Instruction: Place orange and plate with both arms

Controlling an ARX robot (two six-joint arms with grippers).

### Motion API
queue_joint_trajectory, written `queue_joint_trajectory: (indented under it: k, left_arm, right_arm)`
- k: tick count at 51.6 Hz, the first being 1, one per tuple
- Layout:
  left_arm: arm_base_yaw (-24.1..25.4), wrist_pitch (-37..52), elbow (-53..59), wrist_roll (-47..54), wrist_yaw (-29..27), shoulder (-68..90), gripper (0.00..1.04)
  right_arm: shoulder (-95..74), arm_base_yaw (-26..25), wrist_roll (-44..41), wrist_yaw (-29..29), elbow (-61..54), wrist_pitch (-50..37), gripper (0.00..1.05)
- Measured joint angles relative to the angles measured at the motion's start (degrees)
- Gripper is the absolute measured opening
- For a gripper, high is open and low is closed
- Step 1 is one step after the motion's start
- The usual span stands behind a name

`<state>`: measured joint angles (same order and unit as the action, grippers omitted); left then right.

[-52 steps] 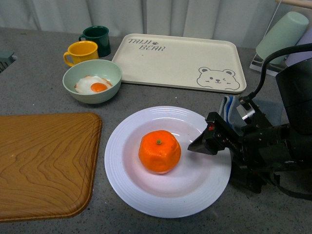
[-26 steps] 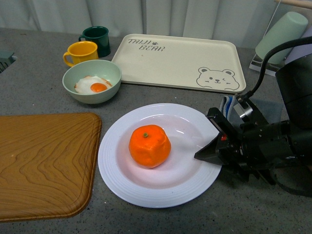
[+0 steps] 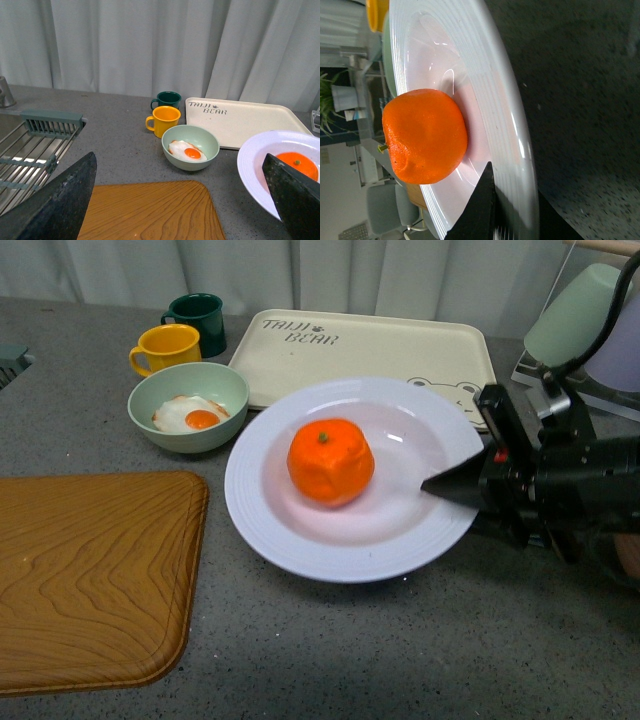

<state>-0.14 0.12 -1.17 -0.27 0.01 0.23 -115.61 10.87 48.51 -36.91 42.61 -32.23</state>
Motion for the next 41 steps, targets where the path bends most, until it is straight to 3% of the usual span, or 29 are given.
queue_joint_trajectory:
  k: [21, 41]
  left_arm:
    - [0.0, 0.0, 0.0, 0.0, 0.0, 0.0, 0.98]
    - [0.0, 0.0, 0.0, 0.0, 0.0, 0.0, 0.98]
  right_arm:
    - [-8.35, -1.64, 3.87, -0.85, 20.13, 3.85, 0.04]
    - [-27.23, -2.95, 7.65, 0.37, 49.03, 15.74, 0.04]
